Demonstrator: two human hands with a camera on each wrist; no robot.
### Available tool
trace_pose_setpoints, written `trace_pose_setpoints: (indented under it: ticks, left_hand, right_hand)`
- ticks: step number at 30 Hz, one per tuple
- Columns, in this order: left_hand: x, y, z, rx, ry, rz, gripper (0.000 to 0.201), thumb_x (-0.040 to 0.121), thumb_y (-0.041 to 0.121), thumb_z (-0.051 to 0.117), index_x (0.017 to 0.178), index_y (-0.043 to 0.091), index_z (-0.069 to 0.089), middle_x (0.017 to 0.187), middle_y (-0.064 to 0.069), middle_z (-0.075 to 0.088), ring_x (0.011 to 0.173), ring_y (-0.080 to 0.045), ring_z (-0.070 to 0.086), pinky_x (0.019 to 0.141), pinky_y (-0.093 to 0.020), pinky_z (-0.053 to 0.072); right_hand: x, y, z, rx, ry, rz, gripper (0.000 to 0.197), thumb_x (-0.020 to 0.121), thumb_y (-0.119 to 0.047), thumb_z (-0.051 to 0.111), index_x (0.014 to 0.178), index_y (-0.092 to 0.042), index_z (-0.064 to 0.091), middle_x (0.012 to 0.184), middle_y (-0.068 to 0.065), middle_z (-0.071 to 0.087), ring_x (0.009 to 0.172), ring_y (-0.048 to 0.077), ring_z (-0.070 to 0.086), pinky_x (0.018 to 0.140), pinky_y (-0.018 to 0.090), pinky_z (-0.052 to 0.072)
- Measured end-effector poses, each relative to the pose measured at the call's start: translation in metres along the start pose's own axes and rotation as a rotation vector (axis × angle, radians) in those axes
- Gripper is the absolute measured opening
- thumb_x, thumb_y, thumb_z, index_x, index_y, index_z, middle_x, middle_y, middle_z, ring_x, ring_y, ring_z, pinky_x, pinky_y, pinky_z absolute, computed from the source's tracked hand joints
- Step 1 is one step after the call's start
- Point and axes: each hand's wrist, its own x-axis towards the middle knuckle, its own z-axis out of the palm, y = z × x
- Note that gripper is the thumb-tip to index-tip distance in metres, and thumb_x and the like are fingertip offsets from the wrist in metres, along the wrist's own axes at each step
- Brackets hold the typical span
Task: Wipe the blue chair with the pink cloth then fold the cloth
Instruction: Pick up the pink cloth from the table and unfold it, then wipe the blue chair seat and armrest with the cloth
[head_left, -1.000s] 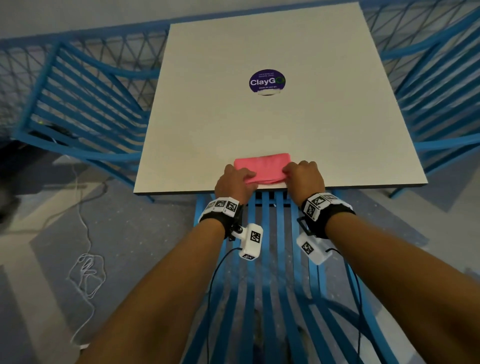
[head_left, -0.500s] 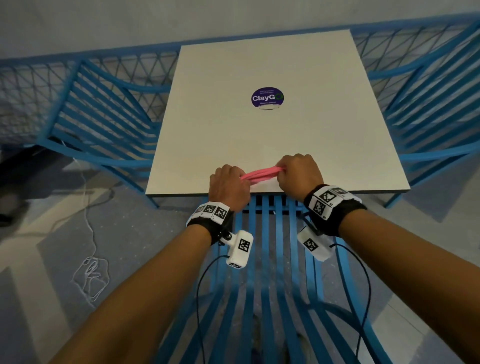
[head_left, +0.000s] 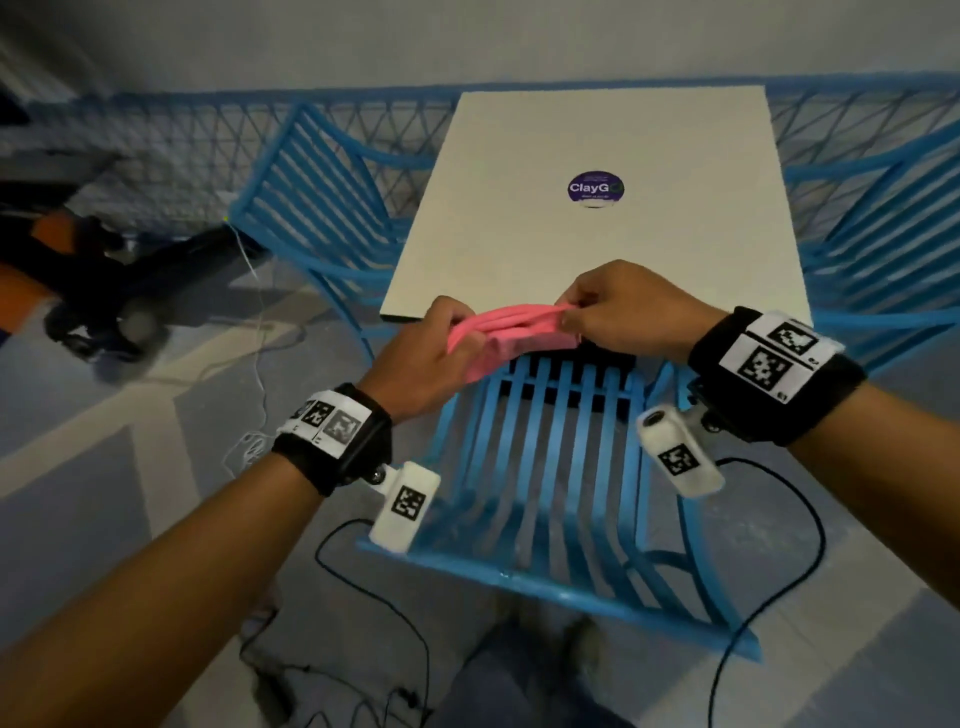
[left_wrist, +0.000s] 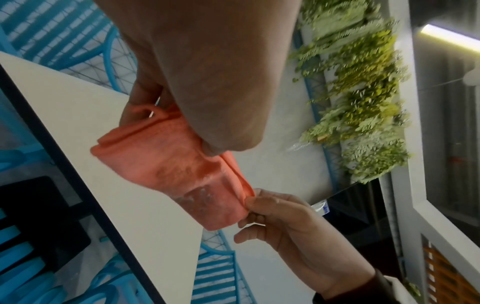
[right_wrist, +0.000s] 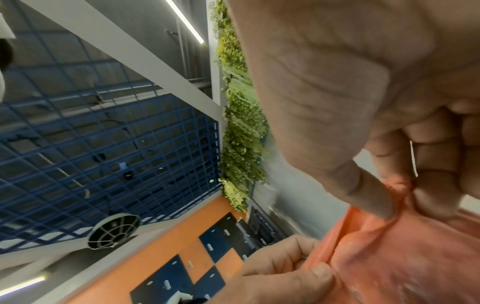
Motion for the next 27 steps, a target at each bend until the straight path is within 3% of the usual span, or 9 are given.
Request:
trace_pose_setpoints:
  ticks: [4, 8, 11, 14, 17, 20, 23, 24, 27]
  left_hand:
    - [-0.066, -0.002, -0.016, -0.089, 0.07, -0.025, 0.033, 0.105, 0.038, 0.058, 0.131, 0.018, 0.058, 0.116, 0.005, 0.069, 0.099, -0.015, 0.068, 0.075, -0.03, 0.053]
    - [-0.114, -0.007, -0.019, -0.121, -0.035, -0.088, 0.073, 0.087, 0.055, 0.075, 0.148, 0.028, 0.046, 0.12, 0.016, 0.064, 0.095, 0.009, 0.065, 0.073, -0.007, 0.05]
    - [-0.135, -0.024, -0.006, -0.039, -0.089, -0.078, 0.093, 0.075, 0.06, 0.085, 0.153, 0.035, 0.041, 0.122, 0.015, 0.066, 0.097, -0.004, 0.07, 0.079, -0.016, 0.053]
    - [-0.147, -0.054, 0.015, -0.024, -0.053, -0.083, 0.061, 0.083, 0.068, 0.065, 0.139, 0.045, 0.055, 0.112, 0.007, 0.078, 0.096, -0.015, 0.075, 0.082, -0.034, 0.059]
    - [-0.153, -0.084, 0.029, -0.119, -0.04, -0.121, 0.038, 0.093, 0.055, 0.06, 0.127, 0.042, 0.07, 0.095, 0.008, 0.081, 0.082, -0.005, 0.074, 0.071, -0.027, 0.053]
    - [-0.157, -0.117, 0.034, -0.13, -0.099, -0.15, 0.025, 0.1, 0.035, 0.067, 0.123, 0.039, 0.076, 0.081, 0.023, 0.074, 0.071, 0.016, 0.065, 0.067, -0.015, 0.046]
    - [-0.156, -0.143, 0.029, -0.003, -0.158, -0.165, 0.032, 0.102, 0.024, 0.063, 0.118, 0.048, 0.076, 0.094, 0.04, 0.073, 0.071, 0.025, 0.06, 0.064, -0.008, 0.042]
    - [-0.155, -0.15, 0.028, 0.038, -0.179, -0.177, 0.035, 0.102, 0.019, 0.061, 0.118, 0.046, 0.076, 0.1, 0.042, 0.073, 0.072, 0.019, 0.062, 0.063, -0.008, 0.043]
    - [-0.15, -0.166, 0.039, 0.193, -0.305, -0.245, 0.027, 0.102, 0.022, 0.06, 0.121, 0.033, 0.075, 0.11, 0.011, 0.078, 0.09, -0.013, 0.072, 0.07, -0.027, 0.048]
  right_hand:
    - [-0.035, -0.03, 0.02, 0.073, -0.076, -0.073, 0.016, 0.086, -0.027, 0.066, 0.094, -0.018, 0.077, 0.085, -0.002, 0.075, 0.078, 0.014, 0.067, 0.067, 0.029, 0.054]
    - [-0.053, -0.049, 0.054, 0.074, -0.151, -0.111, 0.021, 0.083, -0.026, 0.066, 0.088, -0.01, 0.078, 0.084, 0.009, 0.076, 0.075, 0.026, 0.068, 0.068, 0.04, 0.057]
    - [-0.053, -0.055, 0.088, 0.012, -0.222, -0.118, 0.03, 0.083, -0.029, 0.063, 0.09, -0.002, 0.075, 0.09, 0.019, 0.074, 0.069, 0.029, 0.063, 0.066, 0.044, 0.055]
    - [-0.048, -0.058, 0.123, -0.014, -0.265, -0.064, 0.026, 0.083, -0.03, 0.064, 0.091, -0.009, 0.077, 0.09, 0.012, 0.076, 0.08, 0.024, 0.071, 0.072, 0.04, 0.058]
    - [-0.041, -0.055, 0.156, -0.072, -0.292, -0.045, 0.031, 0.086, -0.03, 0.063, 0.098, -0.003, 0.074, 0.096, 0.017, 0.074, 0.087, 0.034, 0.069, 0.066, 0.035, 0.054]
    - [-0.035, -0.047, 0.182, -0.097, -0.307, -0.025, 0.038, 0.088, -0.043, 0.066, 0.116, -0.018, 0.064, 0.103, 0.001, 0.071, 0.087, 0.018, 0.065, 0.063, 0.028, 0.047]
    - [-0.033, -0.038, 0.198, -0.145, -0.283, -0.002, 0.05, 0.087, -0.049, 0.068, 0.129, -0.025, 0.055, 0.112, -0.004, 0.068, 0.095, 0.014, 0.063, 0.072, 0.026, 0.046]
    - [-0.033, -0.035, 0.202, -0.175, -0.284, 0.009, 0.05, 0.089, -0.049, 0.066, 0.131, -0.024, 0.055, 0.114, -0.002, 0.069, 0.099, 0.016, 0.064, 0.078, 0.028, 0.047]
    - [-0.033, -0.029, 0.209, -0.263, -0.302, 0.031, 0.048, 0.093, -0.05, 0.059, 0.133, -0.024, 0.056, 0.122, 0.001, 0.068, 0.112, 0.021, 0.063, 0.087, 0.031, 0.048]
